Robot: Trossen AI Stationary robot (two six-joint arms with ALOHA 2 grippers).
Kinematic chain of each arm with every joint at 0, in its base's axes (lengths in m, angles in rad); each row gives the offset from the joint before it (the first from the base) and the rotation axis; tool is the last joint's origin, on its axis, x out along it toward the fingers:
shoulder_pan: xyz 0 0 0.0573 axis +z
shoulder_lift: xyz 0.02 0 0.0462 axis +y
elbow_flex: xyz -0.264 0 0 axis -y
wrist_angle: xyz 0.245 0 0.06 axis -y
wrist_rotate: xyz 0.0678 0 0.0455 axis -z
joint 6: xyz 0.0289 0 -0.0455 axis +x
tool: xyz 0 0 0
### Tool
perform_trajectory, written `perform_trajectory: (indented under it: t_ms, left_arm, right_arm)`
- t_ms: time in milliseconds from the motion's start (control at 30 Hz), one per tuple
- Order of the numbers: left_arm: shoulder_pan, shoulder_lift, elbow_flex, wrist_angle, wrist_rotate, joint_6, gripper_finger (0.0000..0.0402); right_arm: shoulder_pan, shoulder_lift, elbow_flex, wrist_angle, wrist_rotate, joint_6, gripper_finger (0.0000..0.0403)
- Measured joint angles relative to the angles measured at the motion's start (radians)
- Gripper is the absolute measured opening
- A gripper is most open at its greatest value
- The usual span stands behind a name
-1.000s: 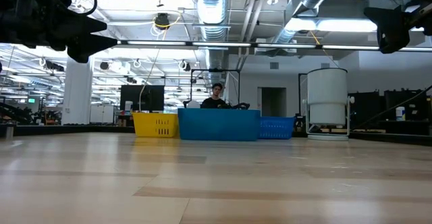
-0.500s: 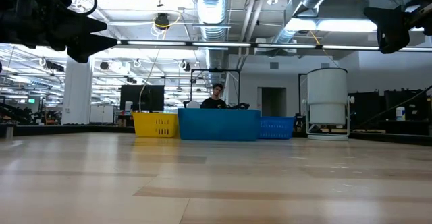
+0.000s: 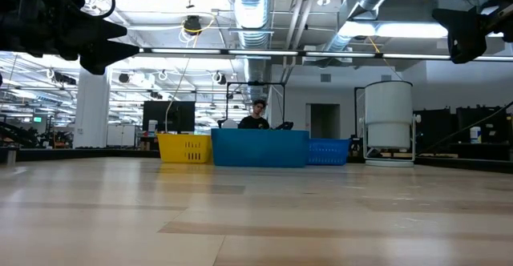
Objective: Pick and place items into bin
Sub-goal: Return to Home Position
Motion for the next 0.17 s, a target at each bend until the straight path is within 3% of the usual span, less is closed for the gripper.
perform_trajectory:
  t_ms: [167]
  left_arm:
    - [0.000, 0.000, 0.000, 0.000, 0.000, 0.000, 0.0292]
  right_arm:
    - [0.000, 0.000, 0.000, 0.000, 0.000, 0.000, 0.0276]
